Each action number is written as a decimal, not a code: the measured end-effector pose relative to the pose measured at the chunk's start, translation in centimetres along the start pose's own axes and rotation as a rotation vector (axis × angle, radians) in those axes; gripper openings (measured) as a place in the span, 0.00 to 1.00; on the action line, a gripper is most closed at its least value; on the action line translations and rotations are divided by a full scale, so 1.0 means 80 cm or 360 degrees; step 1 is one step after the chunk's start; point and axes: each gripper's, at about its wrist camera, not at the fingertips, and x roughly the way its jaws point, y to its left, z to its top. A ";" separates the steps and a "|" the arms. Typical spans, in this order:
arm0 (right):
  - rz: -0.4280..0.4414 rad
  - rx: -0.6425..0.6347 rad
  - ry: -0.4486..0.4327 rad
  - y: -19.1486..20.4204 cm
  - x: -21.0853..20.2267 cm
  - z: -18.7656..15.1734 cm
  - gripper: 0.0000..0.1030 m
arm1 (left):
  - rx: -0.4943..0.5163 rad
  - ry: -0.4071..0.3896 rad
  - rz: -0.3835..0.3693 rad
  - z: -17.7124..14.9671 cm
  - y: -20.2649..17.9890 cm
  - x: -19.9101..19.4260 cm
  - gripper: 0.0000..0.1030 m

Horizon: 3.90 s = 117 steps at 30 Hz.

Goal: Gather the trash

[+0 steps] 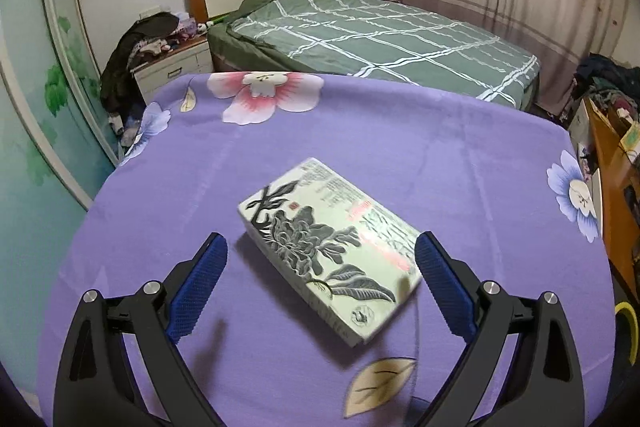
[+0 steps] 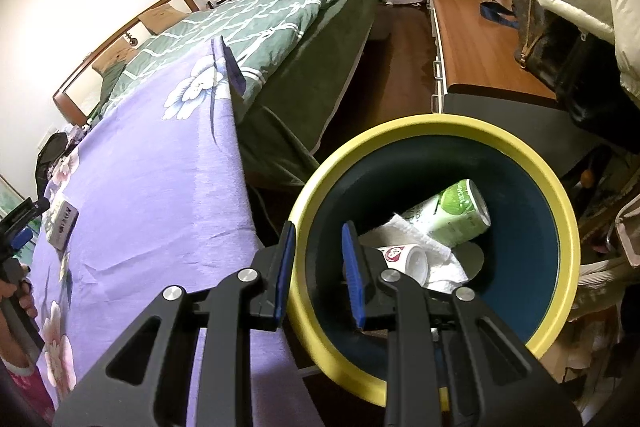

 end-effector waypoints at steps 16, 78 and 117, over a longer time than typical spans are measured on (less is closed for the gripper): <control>0.0022 -0.0028 0.0010 0.009 0.002 0.002 0.22 | -0.0283 0.0171 0.0007 0.015 -0.021 0.049 0.93; -0.0241 0.0148 -0.0126 -0.150 -0.111 -0.048 0.27 | 0.1155 0.0356 -0.1117 -0.170 -0.444 -0.149 0.72; 0.0087 -0.0412 -0.0277 0.052 -0.200 -0.087 0.51 | 0.0202 -0.0437 -0.0453 -0.169 0.088 -0.337 0.95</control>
